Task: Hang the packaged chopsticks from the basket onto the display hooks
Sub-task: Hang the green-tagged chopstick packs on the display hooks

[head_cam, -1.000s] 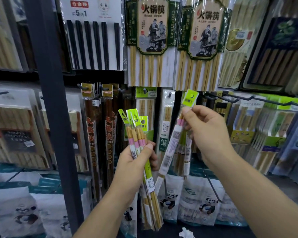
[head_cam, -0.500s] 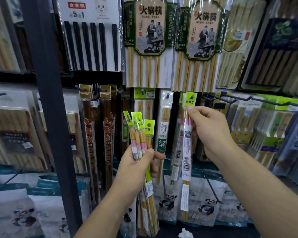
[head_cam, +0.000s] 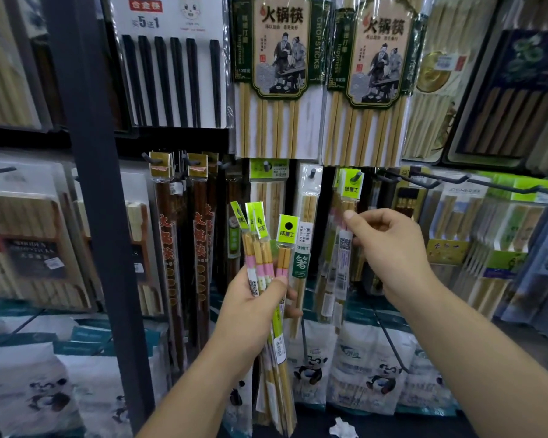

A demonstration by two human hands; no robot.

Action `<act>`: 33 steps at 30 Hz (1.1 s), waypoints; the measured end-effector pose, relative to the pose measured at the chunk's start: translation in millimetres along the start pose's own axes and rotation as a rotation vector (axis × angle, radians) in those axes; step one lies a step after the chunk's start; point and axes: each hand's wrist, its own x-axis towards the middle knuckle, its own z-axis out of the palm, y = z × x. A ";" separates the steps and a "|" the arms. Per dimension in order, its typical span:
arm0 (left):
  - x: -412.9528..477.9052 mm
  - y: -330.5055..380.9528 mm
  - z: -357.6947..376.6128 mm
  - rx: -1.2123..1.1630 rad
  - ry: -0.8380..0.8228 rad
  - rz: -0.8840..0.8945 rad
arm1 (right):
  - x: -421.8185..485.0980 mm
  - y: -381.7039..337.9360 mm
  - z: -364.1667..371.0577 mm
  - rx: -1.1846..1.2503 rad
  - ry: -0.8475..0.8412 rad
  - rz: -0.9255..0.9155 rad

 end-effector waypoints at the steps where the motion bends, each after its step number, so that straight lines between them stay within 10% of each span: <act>1: 0.0 0.1 0.3 -0.022 0.001 -0.001 | -1.6 0.7 -0.8 0.006 0.033 -0.005; 11: 0.6 -6.0 9.0 -0.154 -0.120 -0.012 | -51.1 -4.1 20.3 0.014 -0.398 -0.106; 33: 4.7 -8.9 -0.2 -0.065 -0.154 0.002 | 4.1 -25.8 1.5 0.255 -0.007 -0.023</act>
